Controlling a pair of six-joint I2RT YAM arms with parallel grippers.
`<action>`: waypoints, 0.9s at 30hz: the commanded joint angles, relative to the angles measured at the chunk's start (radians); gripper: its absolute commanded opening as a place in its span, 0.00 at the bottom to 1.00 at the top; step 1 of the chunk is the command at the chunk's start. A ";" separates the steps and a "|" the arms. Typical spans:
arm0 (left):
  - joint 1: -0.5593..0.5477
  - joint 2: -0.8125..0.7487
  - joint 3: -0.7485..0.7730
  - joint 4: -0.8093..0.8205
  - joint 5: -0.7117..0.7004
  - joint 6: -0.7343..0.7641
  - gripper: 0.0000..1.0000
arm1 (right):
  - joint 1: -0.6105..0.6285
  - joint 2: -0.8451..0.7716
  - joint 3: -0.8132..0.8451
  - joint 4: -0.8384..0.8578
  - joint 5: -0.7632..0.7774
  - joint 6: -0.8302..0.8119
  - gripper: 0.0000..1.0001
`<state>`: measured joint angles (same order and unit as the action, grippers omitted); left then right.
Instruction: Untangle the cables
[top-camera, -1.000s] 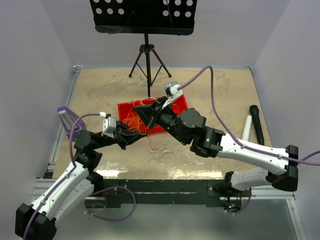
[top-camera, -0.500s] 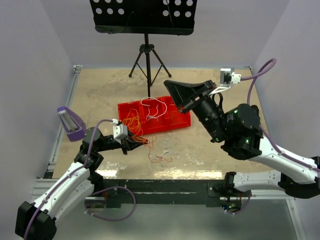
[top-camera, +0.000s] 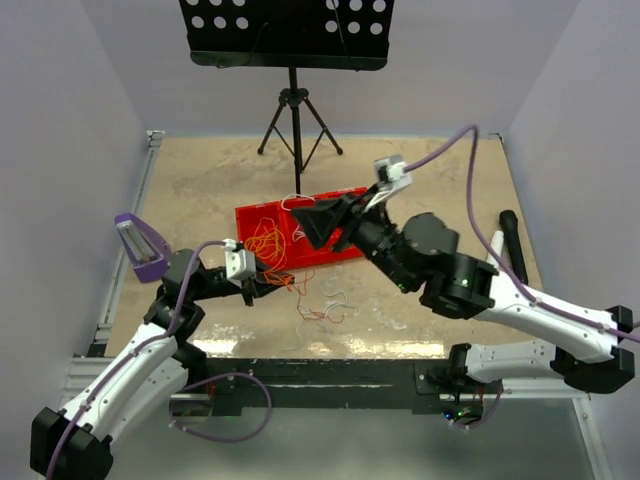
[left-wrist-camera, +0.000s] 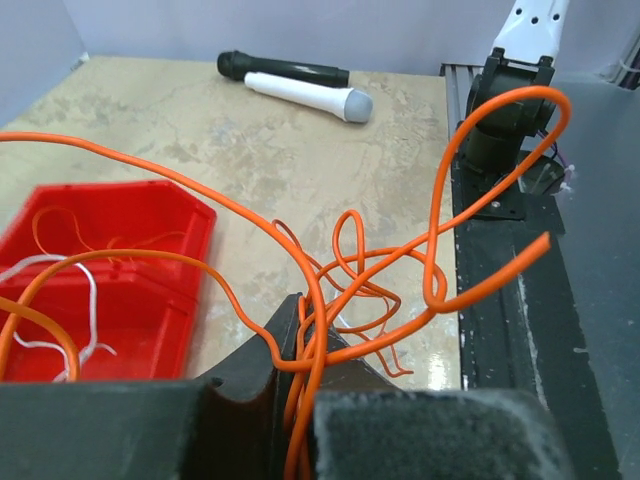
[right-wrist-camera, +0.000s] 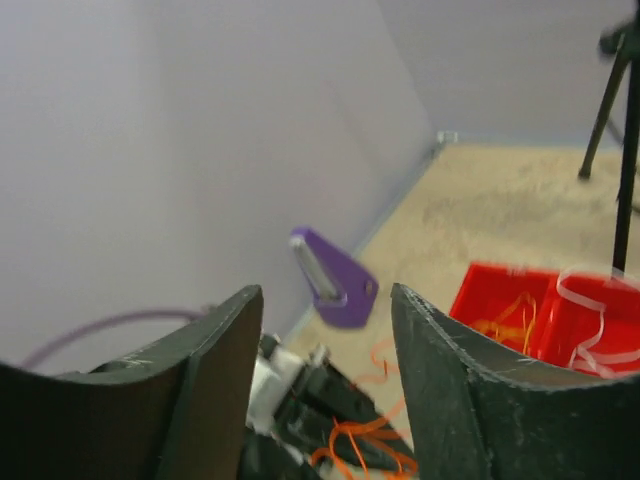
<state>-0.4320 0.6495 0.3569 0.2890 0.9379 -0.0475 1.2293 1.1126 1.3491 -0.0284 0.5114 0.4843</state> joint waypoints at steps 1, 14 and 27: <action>0.004 0.002 0.111 -0.088 0.048 0.185 0.08 | -0.002 0.035 -0.131 -0.091 -0.144 0.120 0.64; 0.004 0.010 0.185 -0.194 0.059 0.273 0.08 | -0.014 0.105 -0.202 0.053 -0.283 0.189 0.63; 0.004 -0.001 0.171 -0.175 0.053 0.258 0.11 | -0.017 0.079 -0.208 0.075 -0.222 0.209 0.00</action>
<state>-0.4320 0.6605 0.4961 0.0868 0.9703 0.1947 1.2163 1.2266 1.1194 0.0208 0.2493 0.6922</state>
